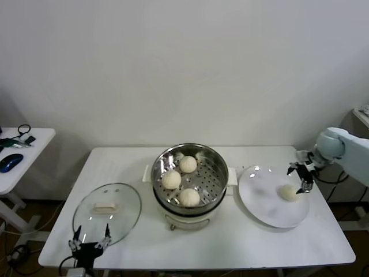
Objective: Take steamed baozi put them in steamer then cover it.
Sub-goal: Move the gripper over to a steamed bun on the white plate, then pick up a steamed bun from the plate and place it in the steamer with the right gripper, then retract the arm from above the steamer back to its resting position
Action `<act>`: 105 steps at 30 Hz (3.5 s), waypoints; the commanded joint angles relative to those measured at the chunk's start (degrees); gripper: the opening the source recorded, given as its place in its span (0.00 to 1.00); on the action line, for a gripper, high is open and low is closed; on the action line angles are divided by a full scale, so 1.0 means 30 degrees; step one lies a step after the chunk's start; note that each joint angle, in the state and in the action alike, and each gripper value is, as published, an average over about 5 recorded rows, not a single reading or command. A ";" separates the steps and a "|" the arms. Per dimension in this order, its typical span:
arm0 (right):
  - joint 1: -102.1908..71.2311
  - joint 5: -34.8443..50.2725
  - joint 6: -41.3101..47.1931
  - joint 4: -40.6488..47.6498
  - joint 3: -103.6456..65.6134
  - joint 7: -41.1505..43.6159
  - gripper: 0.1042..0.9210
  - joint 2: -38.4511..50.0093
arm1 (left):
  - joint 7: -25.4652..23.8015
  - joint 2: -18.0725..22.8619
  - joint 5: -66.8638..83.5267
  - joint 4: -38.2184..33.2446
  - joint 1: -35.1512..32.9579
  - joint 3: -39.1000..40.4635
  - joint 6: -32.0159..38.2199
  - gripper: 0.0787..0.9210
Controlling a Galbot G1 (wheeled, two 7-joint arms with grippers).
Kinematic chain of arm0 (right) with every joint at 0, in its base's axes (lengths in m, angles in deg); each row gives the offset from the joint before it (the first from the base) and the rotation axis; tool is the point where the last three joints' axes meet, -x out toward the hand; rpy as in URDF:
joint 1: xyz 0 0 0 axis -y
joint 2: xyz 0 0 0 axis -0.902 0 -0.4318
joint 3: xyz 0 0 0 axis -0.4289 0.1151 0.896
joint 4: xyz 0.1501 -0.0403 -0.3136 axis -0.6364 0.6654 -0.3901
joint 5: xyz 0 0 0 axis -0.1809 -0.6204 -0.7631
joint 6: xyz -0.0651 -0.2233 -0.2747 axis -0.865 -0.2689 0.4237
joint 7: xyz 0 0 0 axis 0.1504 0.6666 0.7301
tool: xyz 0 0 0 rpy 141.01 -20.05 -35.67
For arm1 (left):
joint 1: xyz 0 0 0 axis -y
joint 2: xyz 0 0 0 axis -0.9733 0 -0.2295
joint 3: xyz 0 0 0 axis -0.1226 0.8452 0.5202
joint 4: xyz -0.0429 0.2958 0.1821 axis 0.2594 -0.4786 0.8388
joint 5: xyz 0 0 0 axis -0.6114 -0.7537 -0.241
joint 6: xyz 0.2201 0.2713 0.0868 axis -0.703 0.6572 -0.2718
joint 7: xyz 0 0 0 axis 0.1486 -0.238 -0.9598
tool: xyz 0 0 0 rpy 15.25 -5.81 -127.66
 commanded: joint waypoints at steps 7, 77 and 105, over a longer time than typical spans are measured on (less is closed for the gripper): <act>-0.4621 -0.2174 0.0188 0.3141 -0.4685 -0.0424 0.87 -0.1821 | 0.0039 -0.0006 -0.0131 0.0098 -0.0028 -0.0015 0.0047 0.88; 0.7605 1.0267 0.9797 -0.9032 0.7257 -0.5929 0.69 -0.7774 | -0.0058 -0.0165 -0.0199 -0.0874 -0.0055 0.0283 -0.0622 0.88; -0.4778 1.6323 0.8123 -1.0909 -1.4487 -2.0158 0.88 0.1977 | -0.0688 -0.1310 -0.0437 -0.2389 0.0938 -0.0069 -0.2620 0.88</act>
